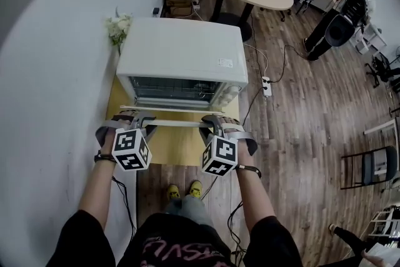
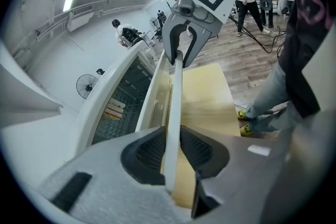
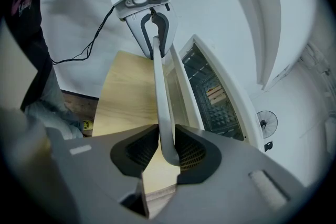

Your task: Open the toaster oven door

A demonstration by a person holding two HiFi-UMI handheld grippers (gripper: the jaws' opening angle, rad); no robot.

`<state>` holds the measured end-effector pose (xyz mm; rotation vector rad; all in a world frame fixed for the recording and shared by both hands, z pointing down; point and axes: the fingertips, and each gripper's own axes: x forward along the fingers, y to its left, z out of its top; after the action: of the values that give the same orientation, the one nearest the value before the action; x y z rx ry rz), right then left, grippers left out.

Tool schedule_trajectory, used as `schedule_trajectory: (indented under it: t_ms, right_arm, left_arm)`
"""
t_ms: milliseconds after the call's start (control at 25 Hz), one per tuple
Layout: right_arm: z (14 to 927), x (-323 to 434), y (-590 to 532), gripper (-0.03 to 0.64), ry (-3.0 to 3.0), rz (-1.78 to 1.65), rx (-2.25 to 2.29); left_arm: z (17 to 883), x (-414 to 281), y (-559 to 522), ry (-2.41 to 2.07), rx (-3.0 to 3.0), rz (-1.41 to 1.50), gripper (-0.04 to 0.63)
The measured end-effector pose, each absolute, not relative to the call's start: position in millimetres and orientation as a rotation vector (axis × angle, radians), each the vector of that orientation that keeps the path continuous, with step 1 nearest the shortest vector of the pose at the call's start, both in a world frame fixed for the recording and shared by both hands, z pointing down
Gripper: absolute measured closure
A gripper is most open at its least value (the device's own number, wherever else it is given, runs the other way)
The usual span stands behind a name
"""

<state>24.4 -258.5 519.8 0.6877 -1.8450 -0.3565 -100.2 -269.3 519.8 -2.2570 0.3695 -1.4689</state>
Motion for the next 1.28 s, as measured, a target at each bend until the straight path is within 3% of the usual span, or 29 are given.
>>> schedule_trajectory:
  t_ms: [920, 1280]
  right_arm:
    - [554.1, 15.3, -214.7, 0.509, -1.939, -0.331, 0.682]
    - [566.0, 11.9, -203.4, 0.482, -1.965, -0.340, 0.694]
  left_arm:
    - [559.7, -106.1, -228.6, 0.443, -2.274, -1.547, 0.499]
    - [573.4, -108.1, -216.8, 0.438, -2.225, -1.563, 0.476]
